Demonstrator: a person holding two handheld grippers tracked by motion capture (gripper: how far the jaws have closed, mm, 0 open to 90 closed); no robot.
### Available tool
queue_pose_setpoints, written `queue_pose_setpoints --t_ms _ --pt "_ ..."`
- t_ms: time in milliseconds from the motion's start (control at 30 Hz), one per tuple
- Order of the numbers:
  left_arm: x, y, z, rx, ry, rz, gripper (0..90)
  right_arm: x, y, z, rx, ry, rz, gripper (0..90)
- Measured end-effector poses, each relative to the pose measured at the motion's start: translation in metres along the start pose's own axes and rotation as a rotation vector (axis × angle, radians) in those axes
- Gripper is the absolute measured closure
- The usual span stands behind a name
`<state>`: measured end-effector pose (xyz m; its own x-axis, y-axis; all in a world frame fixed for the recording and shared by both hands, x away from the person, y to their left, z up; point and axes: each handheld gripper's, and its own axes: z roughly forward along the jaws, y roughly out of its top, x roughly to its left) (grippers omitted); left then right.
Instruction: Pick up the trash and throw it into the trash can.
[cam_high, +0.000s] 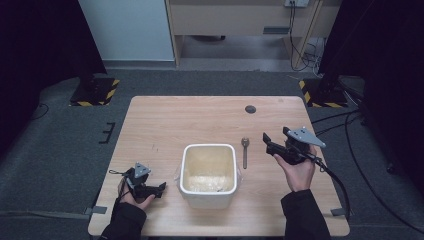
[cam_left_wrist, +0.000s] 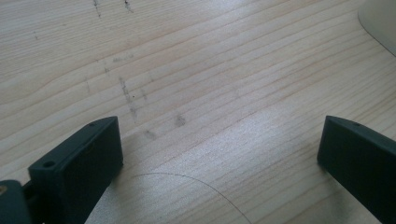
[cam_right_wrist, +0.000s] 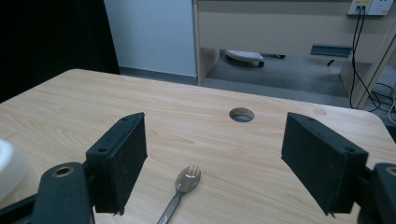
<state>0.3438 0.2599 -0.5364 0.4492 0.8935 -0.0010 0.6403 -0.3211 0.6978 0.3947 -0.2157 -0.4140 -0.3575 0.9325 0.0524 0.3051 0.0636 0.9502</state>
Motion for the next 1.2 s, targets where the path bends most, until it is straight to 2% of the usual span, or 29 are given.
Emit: queue_pose_setpoints --t_ms 433,900,1200 --pt "0.000 0.000 0.000 0.000 -0.001 0.000 0.0 0.004 0.009 0.018 -0.002 0.001 0.011 22.5" --pt "0.000 0.000 0.000 0.000 -0.001 0.000 0.0 0.016 -0.012 0.049 0.044 -0.010 0.003 25.5" --pt "0.000 0.000 0.000 0.000 -0.001 0.000 0.0 0.022 -0.029 0.069 0.099 -0.014 -0.010 26.9"
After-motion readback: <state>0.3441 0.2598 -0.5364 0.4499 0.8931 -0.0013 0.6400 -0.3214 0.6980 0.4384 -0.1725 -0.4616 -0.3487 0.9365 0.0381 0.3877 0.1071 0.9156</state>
